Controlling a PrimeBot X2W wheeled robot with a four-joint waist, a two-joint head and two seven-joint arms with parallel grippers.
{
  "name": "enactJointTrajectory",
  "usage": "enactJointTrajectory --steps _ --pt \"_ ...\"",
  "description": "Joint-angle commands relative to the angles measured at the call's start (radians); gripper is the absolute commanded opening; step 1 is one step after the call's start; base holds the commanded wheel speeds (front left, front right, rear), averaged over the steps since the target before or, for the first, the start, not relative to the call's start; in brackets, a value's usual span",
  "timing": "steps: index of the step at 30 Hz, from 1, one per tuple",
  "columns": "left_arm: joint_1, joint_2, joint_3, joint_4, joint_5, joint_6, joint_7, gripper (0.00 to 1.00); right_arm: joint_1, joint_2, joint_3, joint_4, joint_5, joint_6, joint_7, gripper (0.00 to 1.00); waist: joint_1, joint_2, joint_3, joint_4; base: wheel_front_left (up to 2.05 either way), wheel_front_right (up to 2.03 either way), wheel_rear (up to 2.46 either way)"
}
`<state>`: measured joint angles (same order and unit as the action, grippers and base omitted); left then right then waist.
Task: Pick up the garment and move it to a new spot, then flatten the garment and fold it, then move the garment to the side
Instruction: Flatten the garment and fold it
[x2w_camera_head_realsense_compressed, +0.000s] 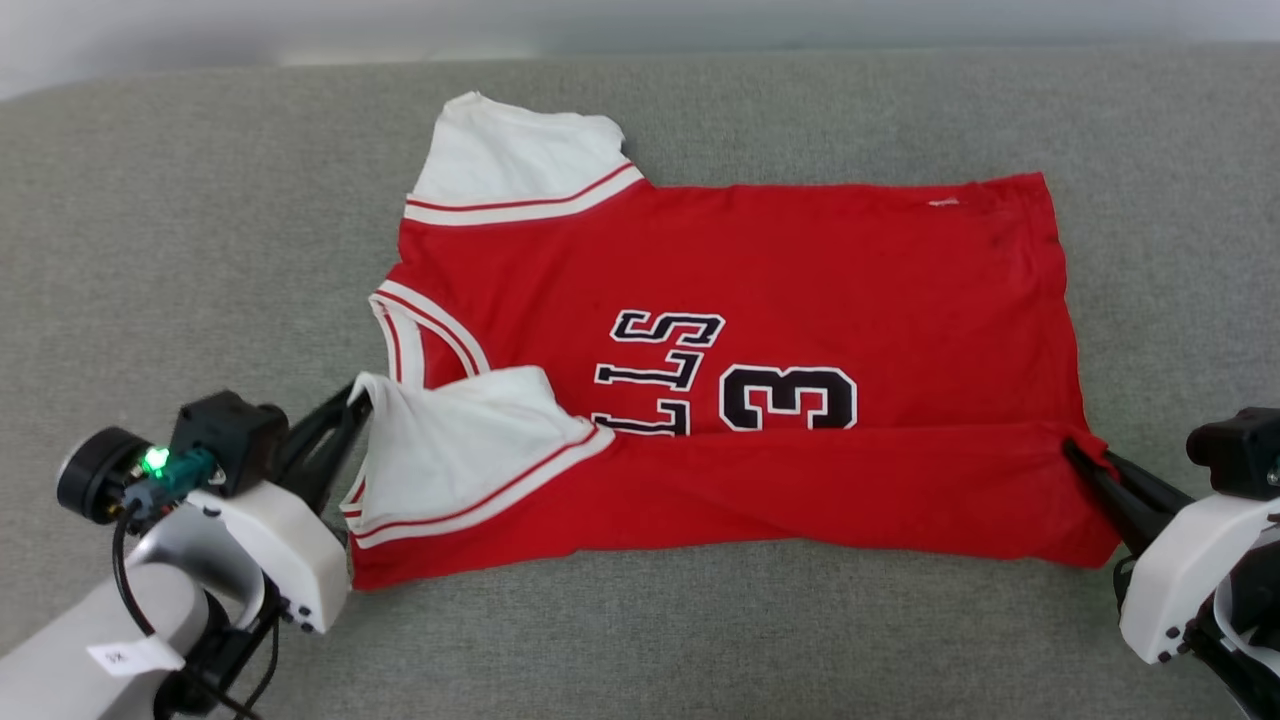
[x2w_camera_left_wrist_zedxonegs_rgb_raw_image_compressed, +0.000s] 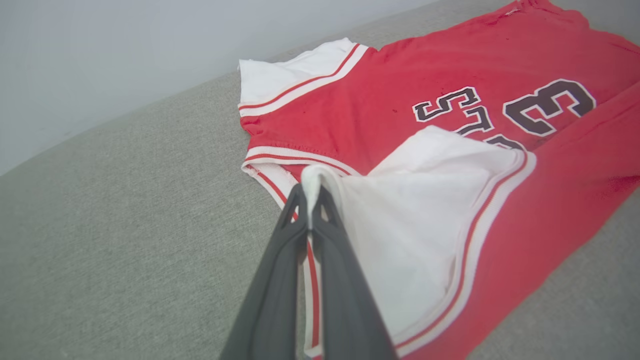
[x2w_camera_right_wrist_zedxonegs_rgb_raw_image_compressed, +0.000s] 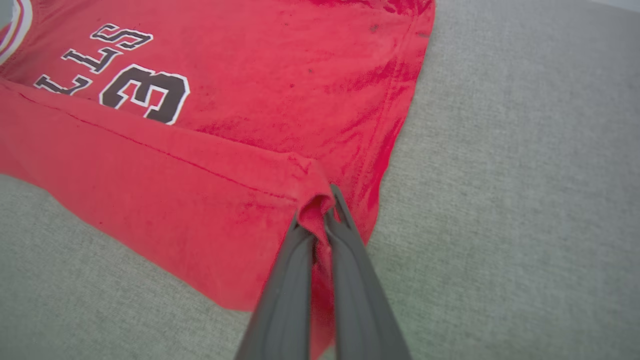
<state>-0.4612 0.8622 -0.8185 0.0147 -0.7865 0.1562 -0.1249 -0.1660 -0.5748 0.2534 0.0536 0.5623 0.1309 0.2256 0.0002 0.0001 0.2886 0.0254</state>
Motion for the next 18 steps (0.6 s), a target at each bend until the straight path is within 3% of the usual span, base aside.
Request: enactJointTrajectory --steps 1,10,18 --pt "-0.018 -0.009 0.002 0.014 0.003 -0.008 0.002 0.0 -0.018 0.005 0.0 0.005 -0.007 0.0 0.001 0.0 -0.0002 -0.0001 0.029 -0.013 0.0 0.0 0.0" --pt "-0.112 -0.065 -0.015 0.194 0.007 -0.091 0.008 0.0 -0.083 0.018 0.039 0.067 -0.013 -0.001 0.008 0.0 -0.0002 -0.0001 0.075 -0.028 0.0 0.0 0.0" --pt "-0.133 -0.152 -0.054 0.416 -0.007 -0.172 -0.009 0.0 -0.121 0.023 0.085 0.121 -0.001 -0.001 -0.001 0.0 -0.0002 -0.0001 0.078 -0.038 0.0 0.0 0.0"
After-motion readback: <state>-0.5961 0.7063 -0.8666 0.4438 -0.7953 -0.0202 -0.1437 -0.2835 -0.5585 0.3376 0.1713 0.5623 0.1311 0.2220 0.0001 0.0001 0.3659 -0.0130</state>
